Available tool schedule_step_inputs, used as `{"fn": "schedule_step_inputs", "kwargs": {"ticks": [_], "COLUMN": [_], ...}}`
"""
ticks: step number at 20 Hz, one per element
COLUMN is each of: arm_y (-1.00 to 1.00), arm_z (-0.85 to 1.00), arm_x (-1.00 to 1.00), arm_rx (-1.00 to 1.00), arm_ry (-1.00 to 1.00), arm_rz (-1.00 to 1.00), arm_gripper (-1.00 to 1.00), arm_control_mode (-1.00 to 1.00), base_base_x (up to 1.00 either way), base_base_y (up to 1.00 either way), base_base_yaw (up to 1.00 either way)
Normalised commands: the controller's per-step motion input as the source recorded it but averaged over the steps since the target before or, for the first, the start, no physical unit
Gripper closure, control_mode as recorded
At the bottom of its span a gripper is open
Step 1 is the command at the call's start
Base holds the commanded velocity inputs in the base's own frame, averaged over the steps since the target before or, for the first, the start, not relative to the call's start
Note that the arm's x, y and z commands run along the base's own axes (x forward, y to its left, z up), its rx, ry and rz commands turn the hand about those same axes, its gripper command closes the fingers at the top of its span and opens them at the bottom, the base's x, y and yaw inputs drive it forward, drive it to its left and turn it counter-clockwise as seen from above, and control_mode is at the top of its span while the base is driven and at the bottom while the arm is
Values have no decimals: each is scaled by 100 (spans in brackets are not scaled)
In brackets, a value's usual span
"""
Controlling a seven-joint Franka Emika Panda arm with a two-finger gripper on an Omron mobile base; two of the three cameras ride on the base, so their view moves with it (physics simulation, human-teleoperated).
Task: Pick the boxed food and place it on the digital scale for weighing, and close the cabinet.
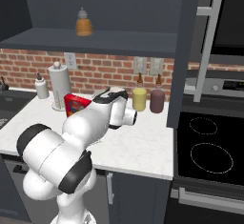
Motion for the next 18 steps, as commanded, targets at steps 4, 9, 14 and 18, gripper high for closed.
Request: {"fn": "schedule_step_inputs", "kwargs": {"ticks": [4,9,14,18], "arm_y": [-23,0,0,9], "arm_z": [-3,-21,-35,-7], "arm_x": [39,16,7,6], "arm_rx": [0,-10,-11,-5], "arm_ry": [1,1,5,4], "arm_rz": [1,0,0,0], "arm_gripper": [100,100,100,100], "arm_control_mode": [-100,-100,-100,-100], "base_base_x": [0,0,0,0], "base_base_y": [0,0,0,0], "base_base_yaw": [0,0,0,0]}}
